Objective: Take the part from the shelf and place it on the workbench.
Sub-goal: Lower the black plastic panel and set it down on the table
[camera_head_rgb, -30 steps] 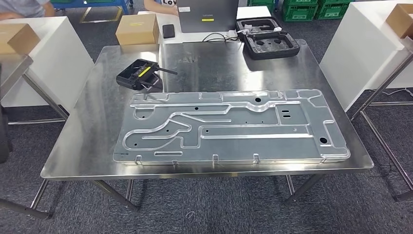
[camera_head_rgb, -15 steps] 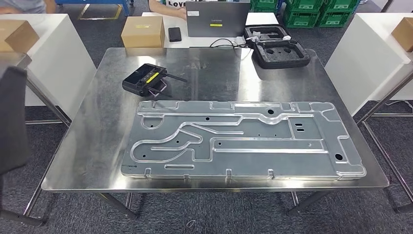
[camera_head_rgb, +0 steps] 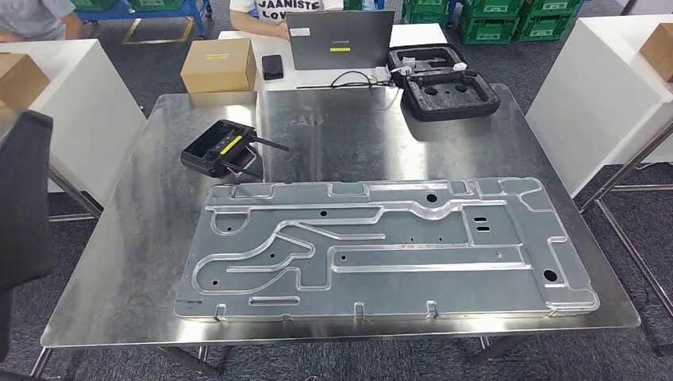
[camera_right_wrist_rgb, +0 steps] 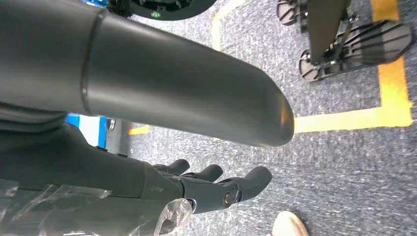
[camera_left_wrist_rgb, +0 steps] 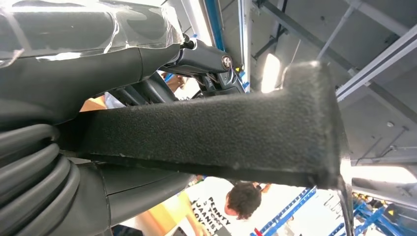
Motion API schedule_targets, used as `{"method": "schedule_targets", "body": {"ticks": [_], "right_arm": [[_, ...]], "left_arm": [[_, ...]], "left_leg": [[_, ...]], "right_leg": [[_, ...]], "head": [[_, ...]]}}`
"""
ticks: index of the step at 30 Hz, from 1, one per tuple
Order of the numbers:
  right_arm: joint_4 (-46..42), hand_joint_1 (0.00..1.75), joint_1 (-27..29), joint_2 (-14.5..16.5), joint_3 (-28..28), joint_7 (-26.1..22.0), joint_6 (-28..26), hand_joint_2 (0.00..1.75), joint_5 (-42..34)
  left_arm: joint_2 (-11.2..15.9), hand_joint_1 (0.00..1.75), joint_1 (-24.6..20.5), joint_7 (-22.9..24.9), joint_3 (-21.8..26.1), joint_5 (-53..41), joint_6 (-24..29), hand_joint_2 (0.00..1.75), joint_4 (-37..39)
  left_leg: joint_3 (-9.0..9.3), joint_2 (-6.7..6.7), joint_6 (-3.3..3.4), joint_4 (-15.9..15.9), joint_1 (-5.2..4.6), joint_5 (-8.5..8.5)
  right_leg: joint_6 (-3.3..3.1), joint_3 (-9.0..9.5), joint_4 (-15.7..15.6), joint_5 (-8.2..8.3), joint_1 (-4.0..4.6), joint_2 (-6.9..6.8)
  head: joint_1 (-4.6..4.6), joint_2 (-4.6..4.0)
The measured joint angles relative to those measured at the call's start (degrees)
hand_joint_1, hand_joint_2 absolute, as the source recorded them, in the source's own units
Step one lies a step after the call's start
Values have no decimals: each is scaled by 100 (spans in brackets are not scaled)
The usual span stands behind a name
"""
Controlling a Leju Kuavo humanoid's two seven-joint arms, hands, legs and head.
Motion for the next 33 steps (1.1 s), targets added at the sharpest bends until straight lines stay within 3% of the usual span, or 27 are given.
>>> {"method": "schedule_targets", "body": {"ticks": [2, 3, 5, 9, 11, 14, 15, 16, 18, 19, 20, 22, 25, 27, 29, 30, 31, 32, 33], "right_arm": [[0, 0, 4, 7, 3, 18, 15, 0, 0], [1, 0, 3, 8, 4, 28, 20, 0, 0], [2, 0, -8, 8, 7, 42, 28, 0, 3], [2, 0, -18, 6, 16, 61, 46, 0, 10], [1, 0, -25, 8, 20, 77, 55, 0, 13], [1, 0, -25, 17, 21, 71, 66, 0, 20], [1, 0, -22, 21, 21, 68, 69, 0, 23], [1, 0, -18, 26, 22, 76, 74, 0, 34], [1, 0, -14, 29, 27, 103, 80, 0, 68], [2, 0, -14, 26, 28, 115, 82, 0, 92], [2, 0, -25, 32, 31, 118, 85, 0, 114], [3, 0, -41, 40, 36, 115, 95, 0, 166], [-3, 0, -59, 70, 43, 138, 115, 0, 247], [-7, 0, -79, 92, 45, 166, 140, 0, 292], [-7, 0, -99, 113, 52, 165, 165, 0, 338], [-7, 0, -115, 133, 66, 165, 180, 0, 370], [-7, 0, -138, 158, 84, 165, 194, 0, 404], [-7, 0, -163, 186, 105, 170, 212, 0, 442], [-8, 0, -193, 216, 126, 178, 234, 0, 481]], "left_arm": [[-7, 175, -1, 0, -21, 1, -1, 175, 1], [-11, 175, -1, 0, -31, 1, -1, 175, 2], [-19, 175, -4, 1, -49, 5, -7, 175, 4], [-29, 175, -31, 2, -68, 24, -14, 175, 4], [-35, 175, -62, 1, -76, 32, -16, 175, 4], [-52, 175, -101, 0, -108, 54, -60, 175, 5], [-62, 175, -123, 1, -133, 47, -86, 175, 7], [-79, 175, -158, 1, -167, 20, -112, 175, 9], [-126, 175, -249, -16, -239, -111, -134, 175, 19], [-161, 175, -303, -38, -289, -198, -139, 175, 27], [-200, 175, -362, -65, -346, -300, -139, 175, 39], [-284, 175, -487, -106, -471, -564, -177, 175, 72], [-402, 175, -750, -37, -687, -1272, -474, 175, 163], [-492, 175, -970, 18, -859, -1634, -712, 175, 277], [-594, 175, -1176, 58, -1040, -1805, -919, 175, 445], [-656, 175, -1283, 75, -1158, -1896, -1049, 175, 560], [-720, 175, -1393, 89, -1283, -1987, -1181, 175, 682], [-780, 175, -1502, 93, -1407, -2087, -1320, 175, 799], [-844, 175, -1633, 91, -1542, -2214, -1472, 175, 929]], "left_leg": [[195, 0, -5, -729, 13, 545], [296, 0, 10, -1067, -3, 712], [389, -1, 79, -1381, -38, 766], [504, -14, 259, -1416, -18, 784], [596, -15, 330, -1430, -7, 747], [684, -16, 387, -1431, -27, 648], [726, -23, 394, -1430, -37, 612], [786, -31, 396, -1431, -52, 567], [905, -40, 391, -1437, -78, 465], [964, -42, 382, -1442, -93, 416], [990, -45, 362, -1452, -96, 374], [1054, -53, 302, -1467, -96, 346], [1089, -45, 224, -1353, -87, 305], [865, -27, 170, -918, -68, 97], [414, -22, 108, -229, -30, -176], [205, -20, 77, 16, -3, -231], [69, -17, 42, 100, 26, -189], [46, -15, 11, -38, 51, -29], [129, -12, -29, -409, 79, 263]], "right_leg": [[47, 129, -3, -95, -21, 12], [77, 185, -6, -135, -26, 20], [144, 236, -29, -199, -24, 25], [268, 292, 68, -280, -10, 16], [302, 60, 512, -441, -22, 12], [319, -689, 1567, -782, -22, 12], [312, -843, 1674, -773, -19, 12], [290, -903, 1565, -640, -8, 12], [177, -757, 830, -71, 38, 12], [117, -676, 491, 141, 69, 10], [76, -618, 270, 249, 94, 7], [49, -578, 147, 259, 127, 6], [0, -397, -8, 319, 81, 2], [-24, -287, -82, 318, 38, -1], [-34, -272, -91, 298, 23, 5], [-30, -269, -90, 284, 16, 12], [-19, -261, -87, 270, 7, 24], [-1, -246, -85, 255, -5, 37], [26, -222, -83, 236, -20, 53]], "head": [[-1, 0], [-2, -1], [-3, -1], [6, 1], [15, 1], [21, 0], [21, 0], [22, 0], [23, 0], [10, -1], [8, -1], [3, -1], [14, 0], [4, -1], [-5, -1], [-7, 0], [-7, 0], [-7, 0], [-7, 0]]}}
